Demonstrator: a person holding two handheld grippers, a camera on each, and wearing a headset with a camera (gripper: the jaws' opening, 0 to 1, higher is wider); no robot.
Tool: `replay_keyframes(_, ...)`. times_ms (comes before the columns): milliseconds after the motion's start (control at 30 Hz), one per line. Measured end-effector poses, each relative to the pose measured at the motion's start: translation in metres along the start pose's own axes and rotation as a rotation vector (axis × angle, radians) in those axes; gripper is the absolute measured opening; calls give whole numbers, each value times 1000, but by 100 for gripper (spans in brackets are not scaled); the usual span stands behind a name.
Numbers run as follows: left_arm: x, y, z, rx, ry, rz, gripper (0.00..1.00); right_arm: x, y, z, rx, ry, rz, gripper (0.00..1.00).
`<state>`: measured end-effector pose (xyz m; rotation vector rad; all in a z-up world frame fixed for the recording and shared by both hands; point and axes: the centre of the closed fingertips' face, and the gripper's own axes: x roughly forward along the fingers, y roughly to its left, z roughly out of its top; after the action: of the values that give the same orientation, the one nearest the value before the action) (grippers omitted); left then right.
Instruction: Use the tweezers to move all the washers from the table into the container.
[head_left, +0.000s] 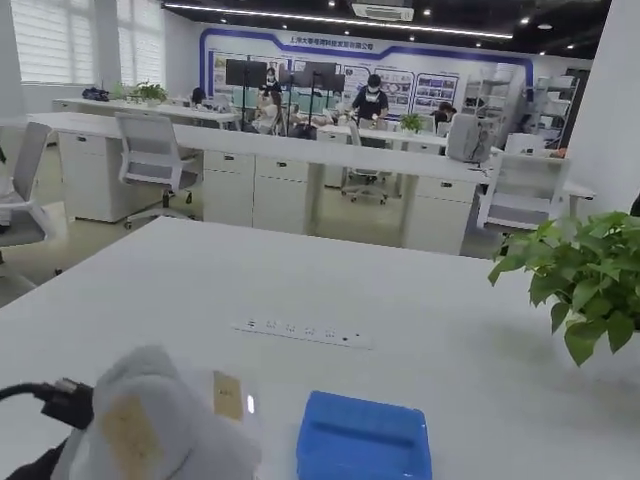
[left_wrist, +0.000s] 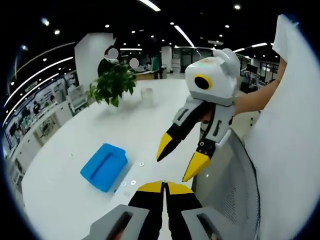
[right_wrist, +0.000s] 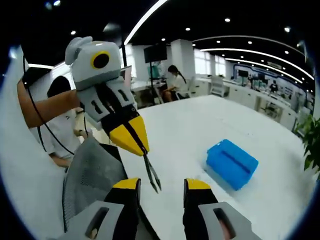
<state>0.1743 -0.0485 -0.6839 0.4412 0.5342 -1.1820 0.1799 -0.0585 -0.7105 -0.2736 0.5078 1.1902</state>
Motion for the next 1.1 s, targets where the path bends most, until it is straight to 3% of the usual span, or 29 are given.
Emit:
replay_keyframes(133, -11, -11, 14, 38, -30, -49, 0, -1, 20, 12, -28, 7, 147, 20)
replay_keyframes(233, -16, -15, 20, 75, -33, -58, 0, 0, 27, 12, -76, 40, 198, 19)
replay_keyframes(400, -23, -24, 24, 98, -20, -91, 0, 3, 33, 12, -137, 67, 218, 16)
replay_keyframes(500, -25, -26, 27, 106, -22, -93, 0, 7, 42, 14, -150, 74, 264, 14)
replay_keyframes(700, -29, -31, 33, 100, -31, -116, 0, 18, 47, 15, -191, 87, 291, 15)
replay_keyframes(767, -32, -31, 34, 91, -36, -115, 0, 19, 47, 15, -208, 88, 297, 10)
replay_keyframes(1000, -35, -27, 34, 87, -41, -80, 0, 22, 51, 19, -203, 76, 336, 5)
replay_keyframes(1100, -33, -25, 31, 92, -54, -38, 0, 24, 51, 16, -262, 85, 333, 3)
